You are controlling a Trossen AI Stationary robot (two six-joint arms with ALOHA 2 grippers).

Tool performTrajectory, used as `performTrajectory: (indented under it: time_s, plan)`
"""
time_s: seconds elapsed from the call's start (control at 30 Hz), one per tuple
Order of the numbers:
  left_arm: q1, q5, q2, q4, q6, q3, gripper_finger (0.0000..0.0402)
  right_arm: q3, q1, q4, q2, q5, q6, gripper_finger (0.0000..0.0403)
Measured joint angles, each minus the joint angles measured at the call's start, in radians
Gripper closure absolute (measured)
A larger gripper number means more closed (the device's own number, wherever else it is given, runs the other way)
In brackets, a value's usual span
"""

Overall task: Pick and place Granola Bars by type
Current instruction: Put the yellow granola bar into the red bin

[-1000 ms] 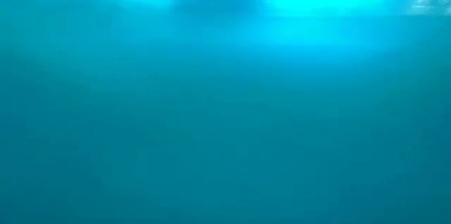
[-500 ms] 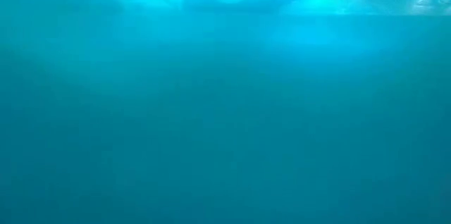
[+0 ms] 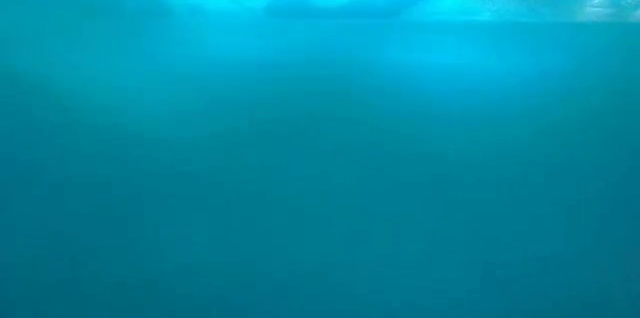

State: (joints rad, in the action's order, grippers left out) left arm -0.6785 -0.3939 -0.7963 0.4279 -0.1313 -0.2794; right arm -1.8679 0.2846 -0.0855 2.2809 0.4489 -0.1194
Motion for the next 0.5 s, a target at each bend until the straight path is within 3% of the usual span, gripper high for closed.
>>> performTrajectory:
  time_s: [0.2, 0.33, 0.4, 0.5]
  plan:
    - [0.000, -0.005, 0.000, -0.055, 0.019, 0.000, 0.0064, 0.000, -0.035, 0.351, -0.131, 0.020, 0.159, 0.0224]
    - [0.027, -0.150, -0.006, -0.054, 0.013, 0.019, 0.0064, 0.020, -0.088, 0.568, -0.265, 0.016, 0.254, 0.0234]
    - [0.055, -0.199, -0.011, -0.053, -0.003, 0.023, 0.0064, 0.087, -0.119, 0.606, -0.361, -0.034, 0.273, 0.0239]
    - [0.090, -0.188, -0.008, -0.059, -0.002, 0.025, 0.0064, 0.247, -0.157, 0.563, -0.546, -0.129, 0.279, 0.0244]
